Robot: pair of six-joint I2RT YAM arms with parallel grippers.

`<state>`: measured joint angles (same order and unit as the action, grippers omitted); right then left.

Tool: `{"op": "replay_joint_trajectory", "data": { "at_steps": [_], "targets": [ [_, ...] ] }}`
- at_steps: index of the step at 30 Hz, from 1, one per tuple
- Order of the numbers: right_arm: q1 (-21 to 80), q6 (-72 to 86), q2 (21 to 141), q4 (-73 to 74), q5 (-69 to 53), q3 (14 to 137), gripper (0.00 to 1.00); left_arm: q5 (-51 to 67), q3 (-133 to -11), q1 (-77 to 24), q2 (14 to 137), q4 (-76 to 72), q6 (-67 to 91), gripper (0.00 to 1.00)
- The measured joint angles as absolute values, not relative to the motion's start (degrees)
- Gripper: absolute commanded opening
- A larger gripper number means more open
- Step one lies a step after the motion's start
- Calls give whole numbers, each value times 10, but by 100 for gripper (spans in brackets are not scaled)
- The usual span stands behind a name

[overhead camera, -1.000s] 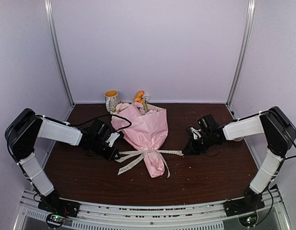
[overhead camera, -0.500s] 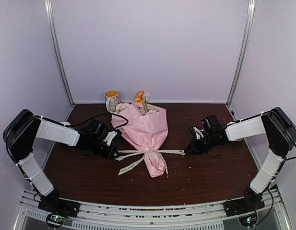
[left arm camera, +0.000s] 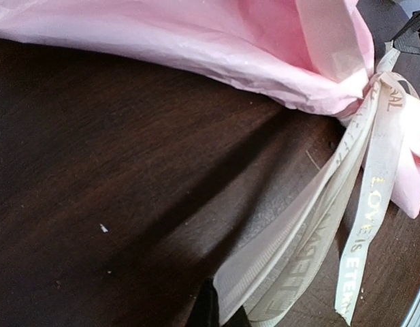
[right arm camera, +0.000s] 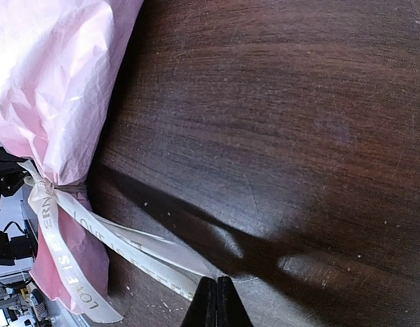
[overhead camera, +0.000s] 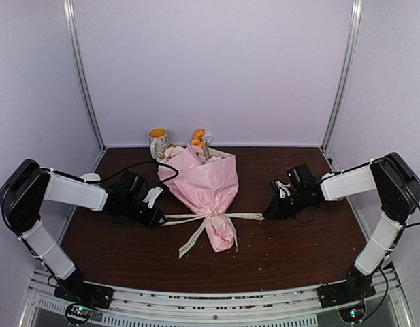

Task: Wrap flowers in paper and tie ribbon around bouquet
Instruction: Tie the half-tied ribbon around the folded bouquet.

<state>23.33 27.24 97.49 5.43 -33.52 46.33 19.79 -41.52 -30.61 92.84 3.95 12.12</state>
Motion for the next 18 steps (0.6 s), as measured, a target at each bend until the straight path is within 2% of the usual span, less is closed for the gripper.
{"op": "replay_joint_trajectory", "data": {
  "at_steps": [2,3,4,5,6,18],
  "targets": [
    [233,271,974,60,-333,469,28,201,-415,-308,922,44,118,51],
    [233,269,973,68,-327,474,42,199,-415,-310,917,50,115,84],
    [231,269,970,74,-321,475,66,195,-415,-315,912,58,115,96],
    [229,270,964,81,-313,477,91,189,-415,-320,903,69,115,97],
    [226,272,956,86,-308,477,99,184,-415,-327,893,78,114,98],
    [214,256,717,102,-237,505,100,191,-455,-356,727,123,97,98]
  ]
}}
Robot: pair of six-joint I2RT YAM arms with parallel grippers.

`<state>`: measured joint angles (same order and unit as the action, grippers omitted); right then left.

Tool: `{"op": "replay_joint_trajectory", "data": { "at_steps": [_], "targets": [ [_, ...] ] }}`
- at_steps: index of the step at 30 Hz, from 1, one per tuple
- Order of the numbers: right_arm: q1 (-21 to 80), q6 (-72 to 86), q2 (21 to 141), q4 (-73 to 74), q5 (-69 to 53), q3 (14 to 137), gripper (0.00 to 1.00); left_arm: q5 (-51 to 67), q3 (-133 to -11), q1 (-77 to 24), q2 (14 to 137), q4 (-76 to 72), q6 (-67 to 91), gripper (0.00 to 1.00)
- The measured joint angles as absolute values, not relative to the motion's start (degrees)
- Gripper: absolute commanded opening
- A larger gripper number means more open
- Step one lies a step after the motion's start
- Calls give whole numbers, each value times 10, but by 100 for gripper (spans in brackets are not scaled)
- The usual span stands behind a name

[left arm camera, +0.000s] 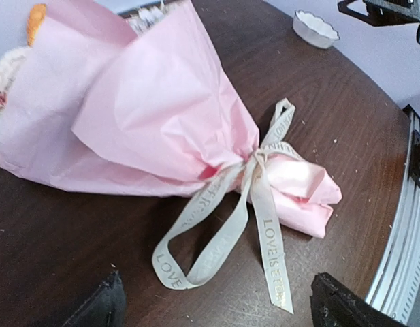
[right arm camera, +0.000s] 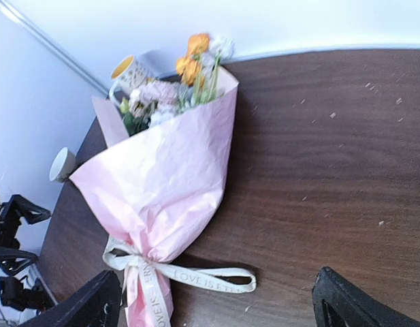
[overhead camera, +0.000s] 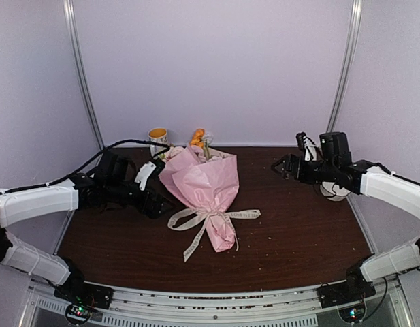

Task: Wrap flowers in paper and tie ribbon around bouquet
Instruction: Tie the half-tied ribbon around the folded bouquet, then reset both arms

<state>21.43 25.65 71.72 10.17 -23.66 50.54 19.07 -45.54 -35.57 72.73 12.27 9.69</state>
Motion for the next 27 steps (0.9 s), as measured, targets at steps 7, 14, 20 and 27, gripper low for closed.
{"op": "replay_joint_trajectory", "data": {
  "at_steps": [7,14,20,27],
  "targets": [
    [136,247,587,76,-81,441,100,7,-456,-264,616,122,141,98],
    [0,259,572,57,-52,373,100,-170,-426,-140,607,125,216,98],
    [-4,256,585,44,-57,351,100,-327,-357,-139,604,86,234,98],
    [-13,256,588,25,-70,313,100,-464,-326,-139,602,53,237,98]
  ]
}}
